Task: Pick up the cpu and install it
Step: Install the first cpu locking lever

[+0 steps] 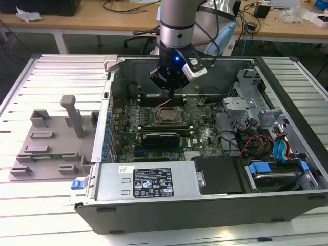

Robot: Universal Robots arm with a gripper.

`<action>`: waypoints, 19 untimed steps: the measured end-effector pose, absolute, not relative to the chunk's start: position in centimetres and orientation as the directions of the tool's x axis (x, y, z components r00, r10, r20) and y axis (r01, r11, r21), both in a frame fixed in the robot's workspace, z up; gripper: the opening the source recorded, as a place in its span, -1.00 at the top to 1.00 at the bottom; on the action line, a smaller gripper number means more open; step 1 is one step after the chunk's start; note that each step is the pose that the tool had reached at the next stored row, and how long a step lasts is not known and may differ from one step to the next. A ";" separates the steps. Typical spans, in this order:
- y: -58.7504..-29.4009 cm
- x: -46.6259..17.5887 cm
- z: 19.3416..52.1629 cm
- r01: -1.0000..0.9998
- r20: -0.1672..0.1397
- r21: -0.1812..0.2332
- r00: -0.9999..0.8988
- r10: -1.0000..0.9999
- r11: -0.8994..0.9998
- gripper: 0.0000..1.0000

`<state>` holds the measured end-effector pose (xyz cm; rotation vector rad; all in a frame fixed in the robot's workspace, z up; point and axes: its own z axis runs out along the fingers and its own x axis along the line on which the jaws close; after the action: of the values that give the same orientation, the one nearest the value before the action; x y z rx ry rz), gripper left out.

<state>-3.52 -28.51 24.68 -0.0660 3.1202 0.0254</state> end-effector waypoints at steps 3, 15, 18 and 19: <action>-28.5 -4.2 24.3 -0.043 -0.021 0.017 -0.999 -0.042 0.999 0.79; -27.2 -4.0 22.1 -0.052 -0.015 0.012 -0.999 -0.052 0.999 0.79; -27.2 -3.5 21.8 -0.053 -0.008 0.013 -0.999 -0.052 0.999 0.79; -27.2 -3.3 21.6 -0.052 -0.005 0.013 -0.999 -0.052 0.999 0.79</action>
<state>-3.29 -27.25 21.58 -0.0820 3.1361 0.0200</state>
